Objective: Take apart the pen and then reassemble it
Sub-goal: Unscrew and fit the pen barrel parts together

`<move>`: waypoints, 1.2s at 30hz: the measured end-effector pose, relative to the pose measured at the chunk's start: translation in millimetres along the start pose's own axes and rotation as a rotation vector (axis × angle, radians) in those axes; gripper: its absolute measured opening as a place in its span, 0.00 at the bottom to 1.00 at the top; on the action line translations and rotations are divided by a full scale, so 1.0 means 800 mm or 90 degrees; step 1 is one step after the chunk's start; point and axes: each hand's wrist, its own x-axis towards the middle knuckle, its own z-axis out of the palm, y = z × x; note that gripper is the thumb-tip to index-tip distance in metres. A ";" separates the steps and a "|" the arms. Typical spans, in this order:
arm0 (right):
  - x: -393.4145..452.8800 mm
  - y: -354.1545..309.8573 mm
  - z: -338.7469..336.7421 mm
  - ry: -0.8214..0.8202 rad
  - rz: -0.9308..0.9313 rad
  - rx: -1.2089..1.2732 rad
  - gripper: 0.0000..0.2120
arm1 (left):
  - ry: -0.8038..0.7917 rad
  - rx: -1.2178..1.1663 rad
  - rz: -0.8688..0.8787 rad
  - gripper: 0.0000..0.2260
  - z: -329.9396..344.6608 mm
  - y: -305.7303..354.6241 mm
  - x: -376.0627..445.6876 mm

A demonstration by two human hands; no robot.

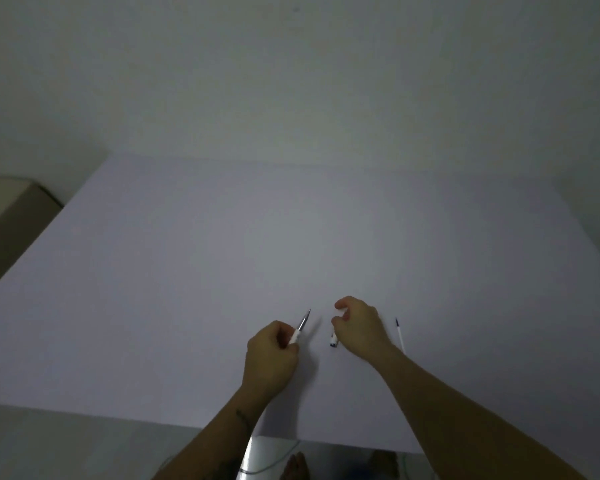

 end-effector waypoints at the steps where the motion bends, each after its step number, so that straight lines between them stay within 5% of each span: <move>1: -0.004 -0.005 -0.001 -0.004 0.015 0.061 0.11 | 0.008 -0.013 0.002 0.07 0.001 0.001 -0.001; 8: -0.041 -0.045 0.006 -0.126 0.152 0.407 0.04 | 0.029 -0.057 0.055 0.08 0.010 0.023 -0.004; 15: -0.048 -0.054 -0.016 0.009 0.094 0.366 0.09 | -0.009 -0.051 0.109 0.14 0.016 0.045 -0.001; 21: -0.052 -0.056 -0.030 -0.039 0.133 0.423 0.07 | -0.070 -0.062 0.108 0.08 0.008 0.051 0.000; 36: -0.054 -0.064 -0.040 -0.050 0.091 0.469 0.14 | -0.043 -0.090 0.177 0.05 -0.006 0.050 -0.004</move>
